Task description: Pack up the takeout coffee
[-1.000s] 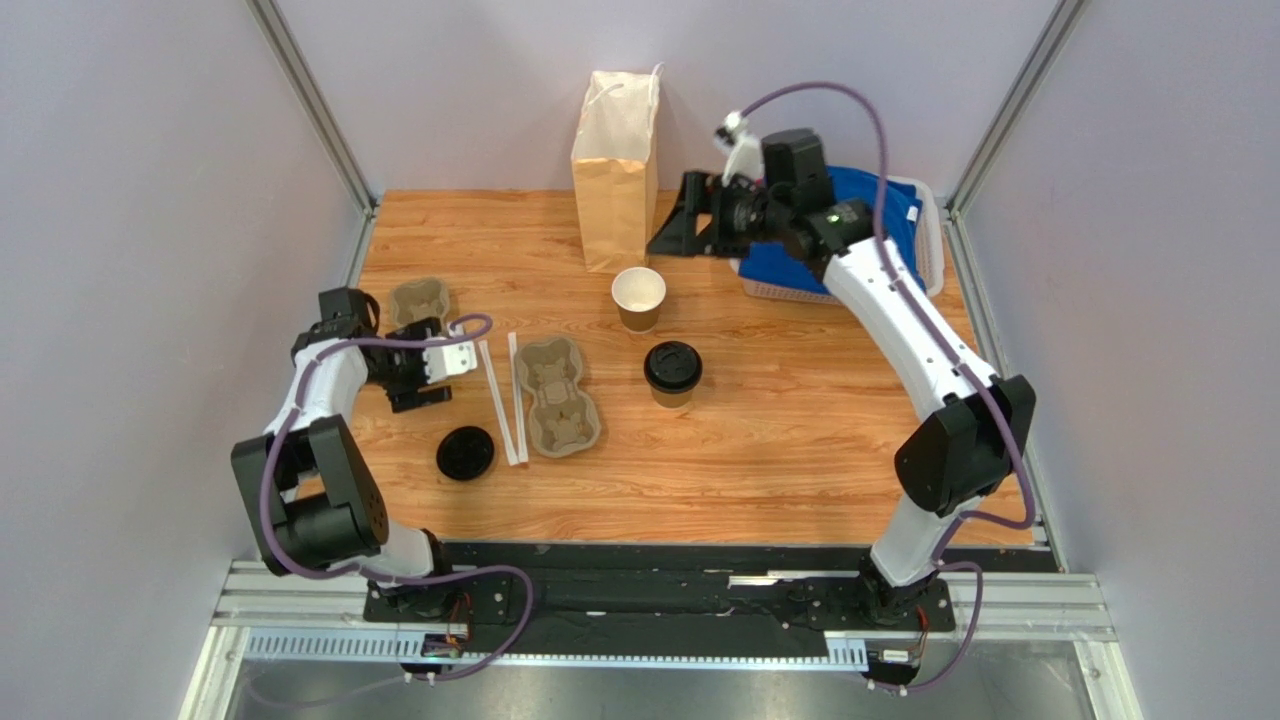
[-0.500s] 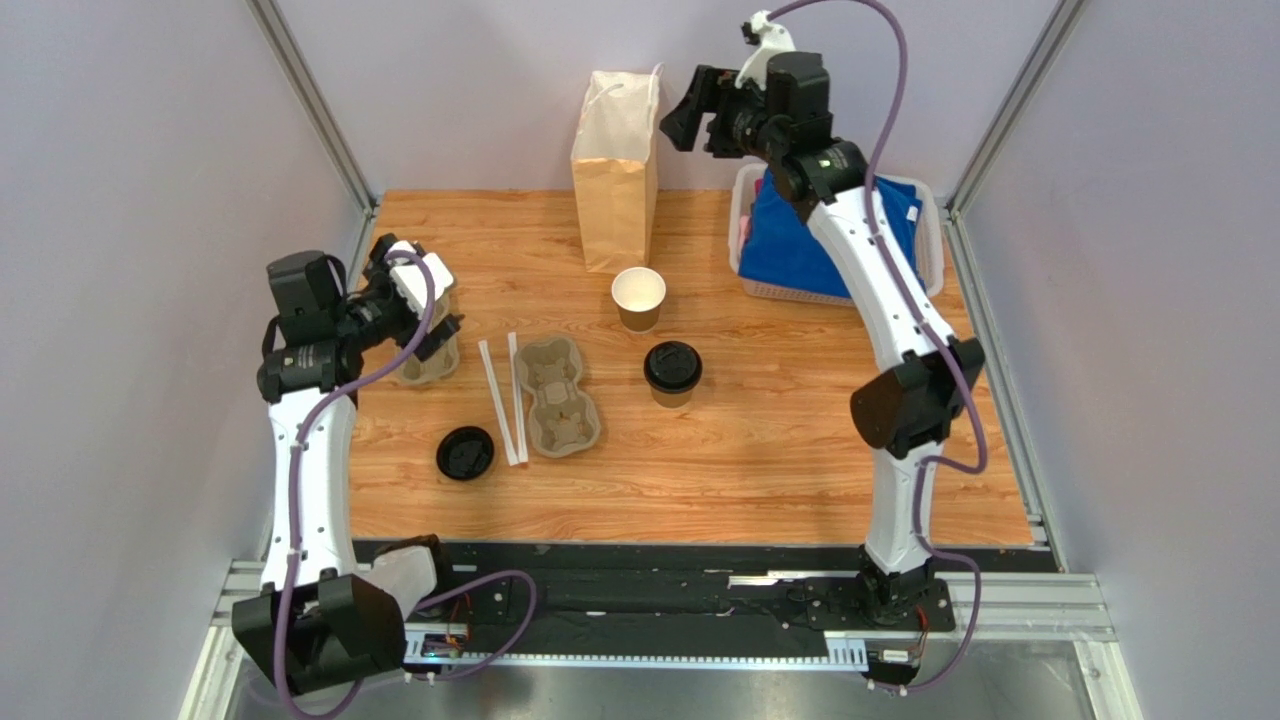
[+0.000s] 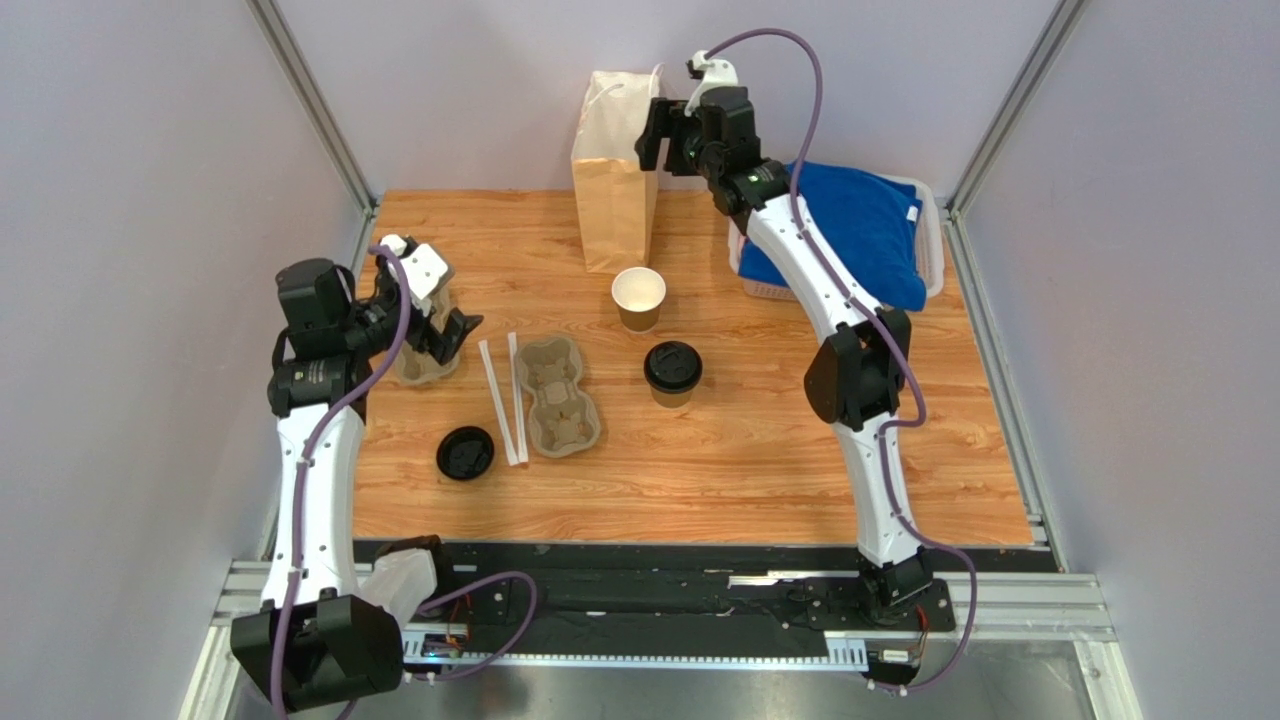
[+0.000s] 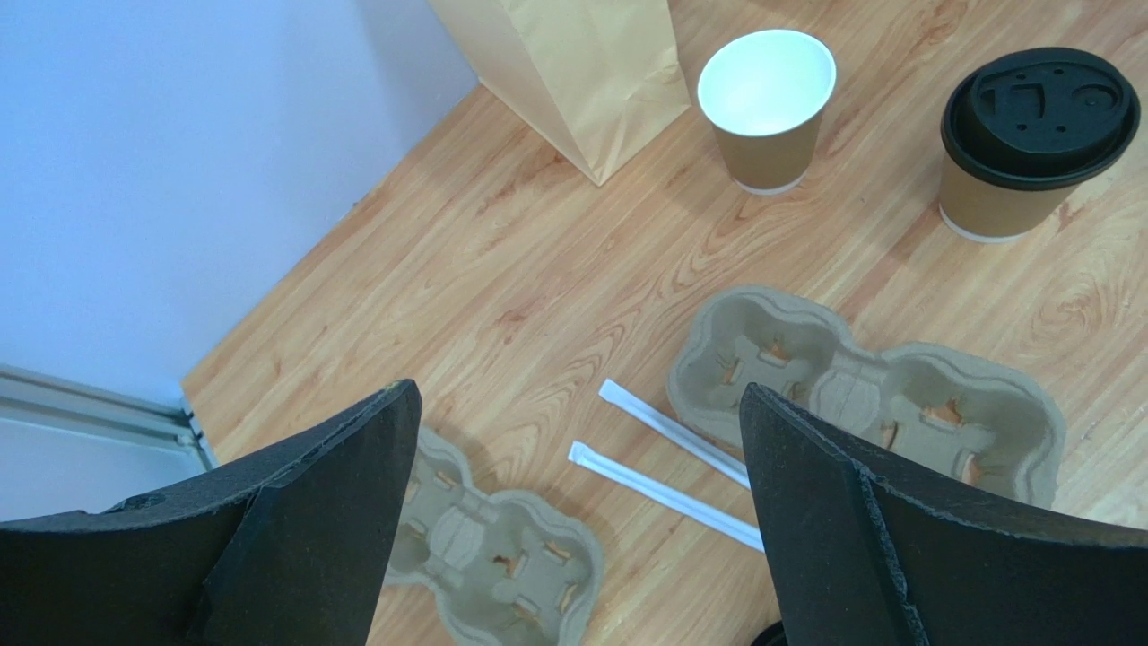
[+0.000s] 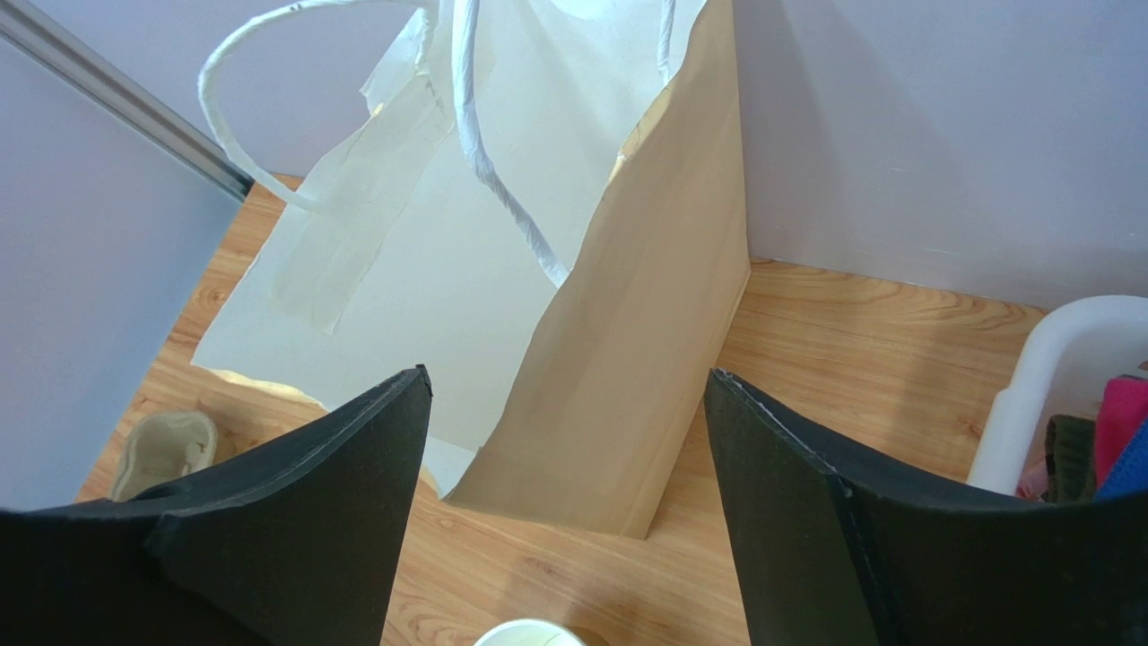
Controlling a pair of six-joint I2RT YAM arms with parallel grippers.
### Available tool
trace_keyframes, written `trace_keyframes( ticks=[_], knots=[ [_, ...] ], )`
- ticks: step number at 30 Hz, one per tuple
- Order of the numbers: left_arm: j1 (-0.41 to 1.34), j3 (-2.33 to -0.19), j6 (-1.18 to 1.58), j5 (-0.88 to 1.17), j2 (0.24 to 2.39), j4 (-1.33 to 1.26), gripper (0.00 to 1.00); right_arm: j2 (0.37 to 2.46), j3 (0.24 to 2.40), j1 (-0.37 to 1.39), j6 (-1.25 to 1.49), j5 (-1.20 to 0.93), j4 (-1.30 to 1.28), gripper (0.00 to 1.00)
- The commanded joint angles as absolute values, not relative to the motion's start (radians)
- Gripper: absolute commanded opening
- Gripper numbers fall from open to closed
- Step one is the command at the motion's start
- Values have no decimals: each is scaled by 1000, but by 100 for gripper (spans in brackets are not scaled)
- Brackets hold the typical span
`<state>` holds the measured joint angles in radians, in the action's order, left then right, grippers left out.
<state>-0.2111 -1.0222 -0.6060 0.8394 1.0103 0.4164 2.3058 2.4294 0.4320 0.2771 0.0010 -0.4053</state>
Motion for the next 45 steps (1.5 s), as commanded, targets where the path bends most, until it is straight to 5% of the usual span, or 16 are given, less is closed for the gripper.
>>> trace_keyframes(
  ticks=[1,4,14,18,26,35,37,41,45],
  knots=[
    [-209,-994,-595,851,966,368,97,2345,2491,446,249,46,-282,79],
    [-210,-986,-598,841,953,367,97,2379,2493,449,241,84,-264,75],
    [-210,-963,-557,778,922,312,98,2405,2539,448,216,175,-193,15],
    [-209,-962,-479,729,926,264,98,2379,2562,439,201,230,-79,0],
    [-209,-995,-315,678,954,218,99,2289,2628,416,127,305,159,0],
    [-209,-1193,-52,756,1011,233,99,1935,2356,370,123,178,120,0],
    [-207,-1218,-6,773,1031,236,99,1890,2323,371,95,114,63,9],
    [-206,-1236,25,787,1028,245,99,1871,2230,370,49,69,9,43],
    [-204,-1204,6,796,986,244,99,1943,2246,362,20,52,-118,44]
  ],
)
